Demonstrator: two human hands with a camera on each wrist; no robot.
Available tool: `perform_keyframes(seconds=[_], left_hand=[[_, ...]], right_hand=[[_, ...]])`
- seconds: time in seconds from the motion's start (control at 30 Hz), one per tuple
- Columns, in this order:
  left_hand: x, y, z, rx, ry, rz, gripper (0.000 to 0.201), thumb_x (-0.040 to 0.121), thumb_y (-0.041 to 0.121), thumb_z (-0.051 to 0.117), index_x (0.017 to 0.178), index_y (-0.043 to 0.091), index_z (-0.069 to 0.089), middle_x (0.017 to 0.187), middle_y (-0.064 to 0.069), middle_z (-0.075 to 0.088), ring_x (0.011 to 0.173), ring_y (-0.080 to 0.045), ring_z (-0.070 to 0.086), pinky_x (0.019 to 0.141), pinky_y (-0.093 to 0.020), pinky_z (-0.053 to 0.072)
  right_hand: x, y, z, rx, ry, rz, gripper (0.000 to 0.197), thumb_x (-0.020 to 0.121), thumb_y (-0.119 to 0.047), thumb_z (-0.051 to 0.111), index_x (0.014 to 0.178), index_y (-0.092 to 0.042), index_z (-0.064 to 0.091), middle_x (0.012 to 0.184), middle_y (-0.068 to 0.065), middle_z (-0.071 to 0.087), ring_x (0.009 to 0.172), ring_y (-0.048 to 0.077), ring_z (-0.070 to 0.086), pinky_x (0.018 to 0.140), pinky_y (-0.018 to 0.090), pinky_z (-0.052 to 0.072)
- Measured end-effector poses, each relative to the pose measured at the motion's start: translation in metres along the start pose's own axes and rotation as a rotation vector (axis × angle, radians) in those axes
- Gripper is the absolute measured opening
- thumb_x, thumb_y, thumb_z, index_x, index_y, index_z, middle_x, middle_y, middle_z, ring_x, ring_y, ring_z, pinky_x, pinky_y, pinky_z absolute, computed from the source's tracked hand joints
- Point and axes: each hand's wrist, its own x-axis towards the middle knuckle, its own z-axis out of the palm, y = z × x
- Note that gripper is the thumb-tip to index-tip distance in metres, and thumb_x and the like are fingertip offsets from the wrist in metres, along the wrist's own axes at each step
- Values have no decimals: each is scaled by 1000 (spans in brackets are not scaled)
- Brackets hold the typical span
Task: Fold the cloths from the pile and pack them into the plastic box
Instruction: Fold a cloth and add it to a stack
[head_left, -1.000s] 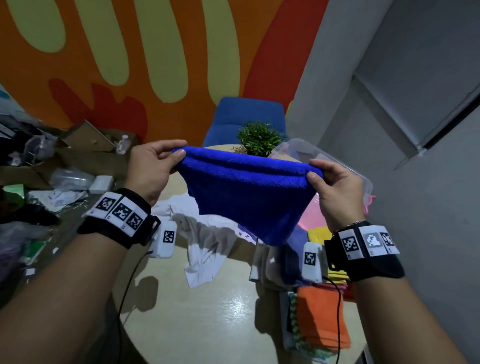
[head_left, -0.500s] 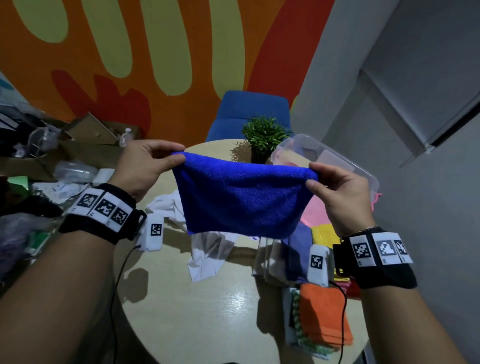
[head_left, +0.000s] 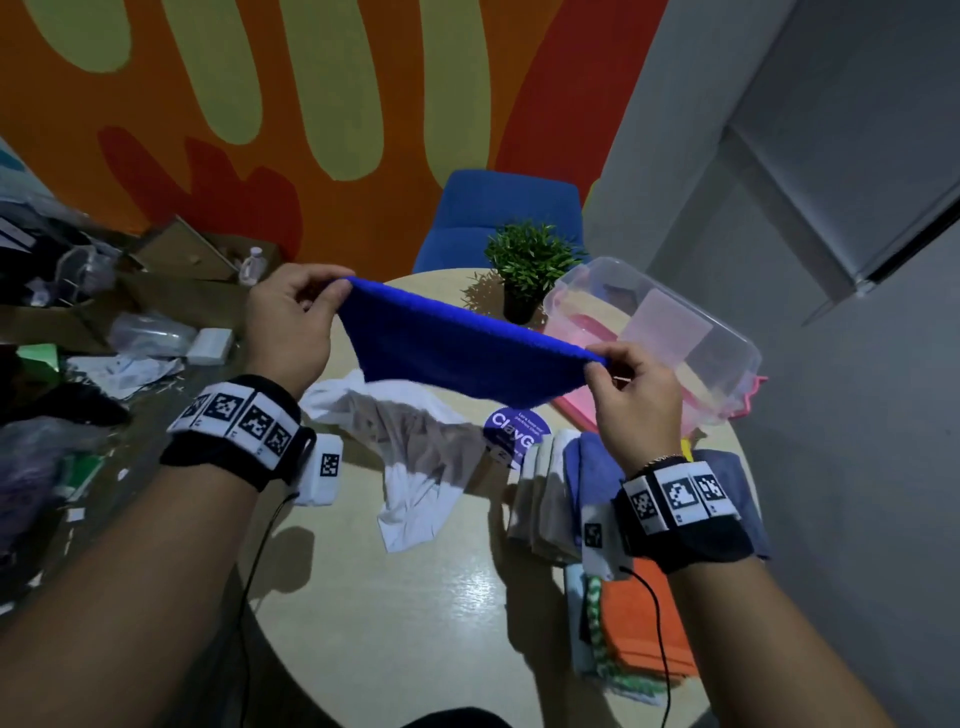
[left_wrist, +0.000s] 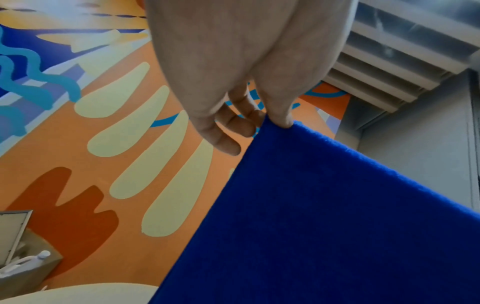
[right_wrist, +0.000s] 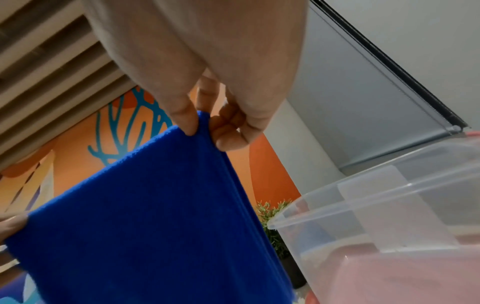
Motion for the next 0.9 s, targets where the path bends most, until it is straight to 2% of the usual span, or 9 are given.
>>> perform_keyframes(seconds=[0.07,0.13,0.2,0.27,0.37,0.53,0.7,0.8,0.9], left_hand=[[-9,-7,-7,-39,-63,-21,16,95,15,65,98,28,75,101,0,73,97,-20,69,86,-35,58],[-22,-23,-18,33,-243,-89,14,93,11,68,98,21,76,98,-6,74,94,-21,70,82,-33,58],[-39,-50,-29,281,-562,-144,15,87,12,75,87,26,78,83,3,76,79,-13,69,76,-27,55],[-58,-82,-33,517,-896,-195,23,80,11,82,77,33,77,67,20,72,65,3,64,67,-12,47],[-86,-118,-34,687,-1132,-278,19,75,14,87,84,30,81,58,28,64,57,10,57,62,-7,41],[-103,-124,-35,741,-1318,-416,17,77,15,86,87,27,81,55,22,63,55,8,56,63,-10,41],[-110,-126,-33,880,-1481,-479,15,80,10,81,85,25,81,62,17,63,61,-1,53,65,-13,44],[-99,-119,-40,787,-1422,-436,27,81,8,80,67,31,74,68,5,72,57,-3,54,60,-13,43],[-65,-89,-54,558,-1194,-290,22,82,12,80,72,31,75,80,11,73,69,-3,64,65,-15,46]], right_hand=[[-13,11,1,-51,-83,39,21,82,-3,64,82,-24,67,77,-8,67,70,7,60,65,16,47],[-32,31,6,-175,-290,123,19,79,-5,65,77,-24,67,71,-8,65,63,3,56,62,19,43],[-58,58,16,-367,-568,188,16,80,-6,67,78,-21,69,71,-6,65,66,3,59,63,15,40],[-85,83,26,-517,-764,251,10,80,-9,68,84,-17,73,79,-3,67,82,12,67,67,13,42],[-115,105,34,-608,-950,283,14,81,-13,70,93,-11,77,95,2,74,95,17,69,80,20,49],[-135,111,31,-585,-1031,335,16,74,-19,63,74,-8,75,69,3,69,71,19,67,69,26,54],[-144,112,24,-555,-1160,373,25,66,-26,58,76,-8,71,77,6,72,75,19,68,72,32,58],[-133,106,18,-487,-1082,345,13,73,-23,61,67,-14,68,78,4,72,78,20,68,74,30,56],[-104,87,5,-265,-794,303,25,83,-7,64,66,-25,61,91,-1,70,85,15,66,71,27,53]])
